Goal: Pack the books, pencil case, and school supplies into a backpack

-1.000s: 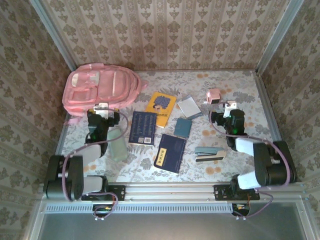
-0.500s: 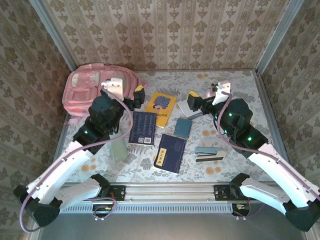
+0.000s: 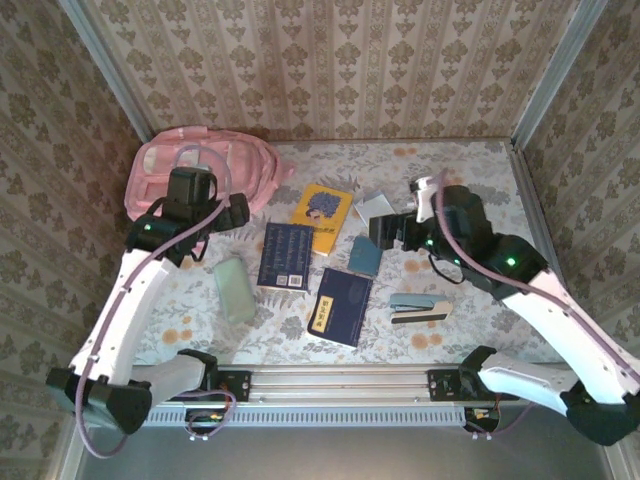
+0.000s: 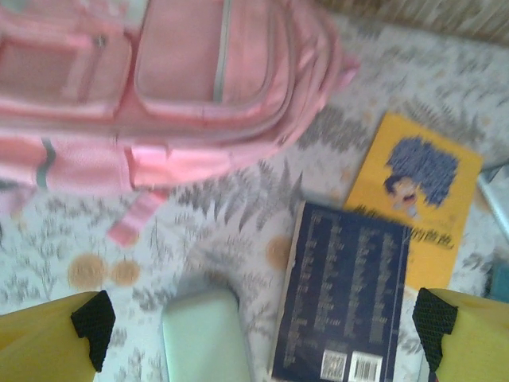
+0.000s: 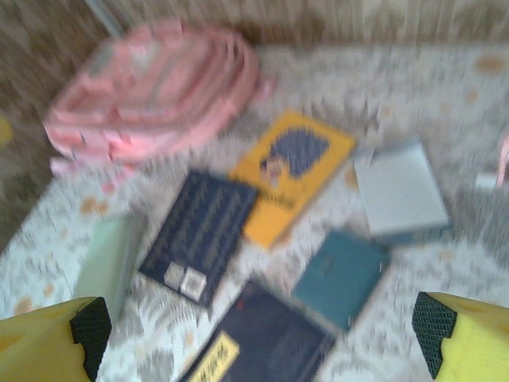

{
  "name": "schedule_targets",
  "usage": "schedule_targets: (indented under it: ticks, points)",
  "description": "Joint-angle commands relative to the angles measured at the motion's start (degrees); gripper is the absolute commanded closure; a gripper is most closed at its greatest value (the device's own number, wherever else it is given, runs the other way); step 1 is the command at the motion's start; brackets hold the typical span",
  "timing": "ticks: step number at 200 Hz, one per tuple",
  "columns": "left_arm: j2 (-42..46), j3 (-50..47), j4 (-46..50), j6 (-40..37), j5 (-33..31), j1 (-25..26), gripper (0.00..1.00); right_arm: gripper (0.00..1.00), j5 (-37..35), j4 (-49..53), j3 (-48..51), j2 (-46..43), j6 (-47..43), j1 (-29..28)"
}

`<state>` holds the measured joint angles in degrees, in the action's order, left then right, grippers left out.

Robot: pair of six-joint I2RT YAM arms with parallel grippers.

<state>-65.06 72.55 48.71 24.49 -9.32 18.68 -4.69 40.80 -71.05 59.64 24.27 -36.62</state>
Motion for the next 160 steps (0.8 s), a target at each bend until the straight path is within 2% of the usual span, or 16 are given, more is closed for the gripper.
schedule_targets:
  ticks: [1, 17, 42, 65, 91, 104, 117, 141, 160]
  points:
    - [-3.48, -1.27, 1.65, 1.91, 9.76, -4.42, 0.00, 0.00, 5.97, 8.77, 2.67, 3.68, 3.27, 0.06]
    - [-7.56, -0.82, -1.51, 2.72, 14.97, -6.90, 0.00, 0.00, 4.55, 9.71, 3.62, 8.18, 4.95, 0.23]
    - [-12.98, -0.15, -0.65, 4.27, 11.38, -7.40, 0.00, 0.00, 4.92, 7.14, 5.22, 12.01, 9.21, 0.72]
    - [-16.35, -2.30, -1.28, 6.72, 11.34, -8.73, 0.00, 0.00, 10.42, -1.66, 11.84, 9.16, 11.12, 0.76]
    - [-20.59, 2.79, -0.35, 6.45, 7.21, -8.68, 0.00, 0.00, 7.71, -2.96, 13.88, 8.08, 8.93, 0.61]
    - [-22.82, 6.00, -1.10, 5.35, 6.00, -8.65, 0.00, 0.00, 6.67, -8.68, 17.59, 5.62, 11.85, 0.49]
    - [-24.81, 8.04, -3.49, 3.92, 6.73, -8.77, 0.00, 0.00, 9.72, -14.84, 20.85, 2.83, 10.53, 0.44]
    - [-28.83, 11.52, -9.25, 1.47, 7.48, -9.53, 0.00, 0.01, 12.96, -17.09, 21.97, -0.12, 6.78, 0.50]
    - [-35.59, 18.17, -8.76, 0.76, 8.88, -11.18, 0.01, 0.03, 13.55, -16.63, 21.57, -0.88, 6.91, 0.59]
